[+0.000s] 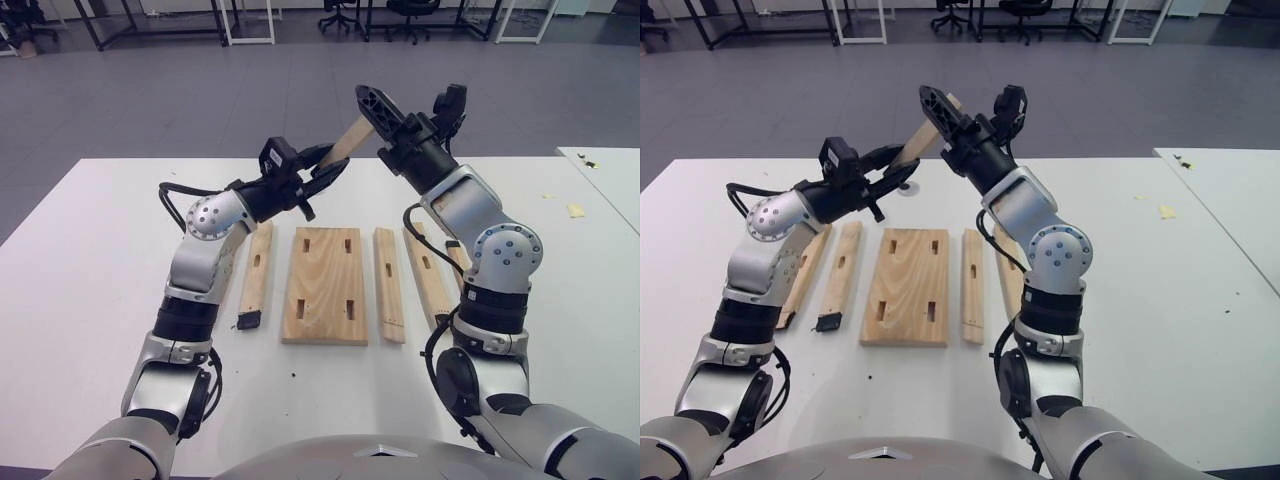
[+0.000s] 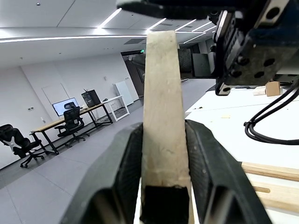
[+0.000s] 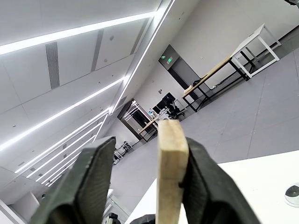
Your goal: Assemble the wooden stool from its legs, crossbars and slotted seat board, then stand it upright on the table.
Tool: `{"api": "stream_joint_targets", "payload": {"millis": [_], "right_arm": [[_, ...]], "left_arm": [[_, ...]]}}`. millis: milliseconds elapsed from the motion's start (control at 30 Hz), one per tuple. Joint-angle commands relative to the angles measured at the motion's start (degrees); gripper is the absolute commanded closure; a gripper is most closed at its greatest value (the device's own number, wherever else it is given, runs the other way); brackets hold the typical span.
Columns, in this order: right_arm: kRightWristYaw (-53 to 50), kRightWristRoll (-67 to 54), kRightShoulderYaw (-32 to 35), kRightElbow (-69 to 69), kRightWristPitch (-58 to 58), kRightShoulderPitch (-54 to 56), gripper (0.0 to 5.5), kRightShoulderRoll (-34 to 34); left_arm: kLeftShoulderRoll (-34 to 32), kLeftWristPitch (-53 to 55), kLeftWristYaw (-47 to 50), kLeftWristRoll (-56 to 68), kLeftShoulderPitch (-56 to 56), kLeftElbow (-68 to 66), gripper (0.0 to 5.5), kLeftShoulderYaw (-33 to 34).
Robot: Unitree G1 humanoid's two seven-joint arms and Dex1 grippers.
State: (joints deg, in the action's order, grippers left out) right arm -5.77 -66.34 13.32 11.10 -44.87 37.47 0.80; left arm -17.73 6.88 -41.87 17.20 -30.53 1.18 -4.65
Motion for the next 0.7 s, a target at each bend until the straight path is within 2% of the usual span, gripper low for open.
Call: {"api": "stream_joint_targets", "payload": {"millis": [33, 233, 367, 400, 467, 567, 633, 700], "right_arm": [[-1.7, -1.2, -0.6, 1.0, -1.5, -1.1, 4.02, -0.1], [-2.5, -0.7, -0.9, 1.3, -0.8, -2.0, 5.05, -0.3], [-4.2, 3.2, -0.7, 3.3, 2.7, -4.2, 5.08, 0.1], [-4.9, 6.8, -0.7, 5.0, 4.7, -7.1, 5.08, -0.5], [-6.2, 12.7, -0.8, 9.8, 7.3, -14.8, 5.08, -1.6], [-5.1, 20.6, -2.1, 15.2, 11.4, -29.6, 5.08, -2.1], [-2.8, 25.0, -4.0, 13.8, 14.9, -34.0, 5.08, -1.6], [-1.8, 27.2, -4.7, 12.0, 17.3, -35.8, 5.08, -0.4]], "left_arm": [[-0.7, -0.8, -0.2, -1.5, -0.5, -0.1, 4.2, -0.5], [-1.0, -1.2, 0.2, -2.6, -0.5, 0.3, 4.2, -0.9], [-1.7, -0.8, 0.4, -5.4, 0.1, 0.2, 4.21, -2.7], [-2.0, -0.3, 0.3, -5.8, 0.4, 0.5, 3.84, -3.1], [-2.6, 0.8, 0.9, -5.7, 1.7, 1.7, 3.51, -2.3], [-4.0, 1.7, 4.6, -5.7, 5.3, 2.3, 2.97, 1.9], [-5.1, 1.0, 7.1, -7.9, 7.1, 2.0, 2.64, 3.1], [-5.3, 0.7, 8.5, -9.2, 7.5, 1.8, 2.61, 3.1]]}}
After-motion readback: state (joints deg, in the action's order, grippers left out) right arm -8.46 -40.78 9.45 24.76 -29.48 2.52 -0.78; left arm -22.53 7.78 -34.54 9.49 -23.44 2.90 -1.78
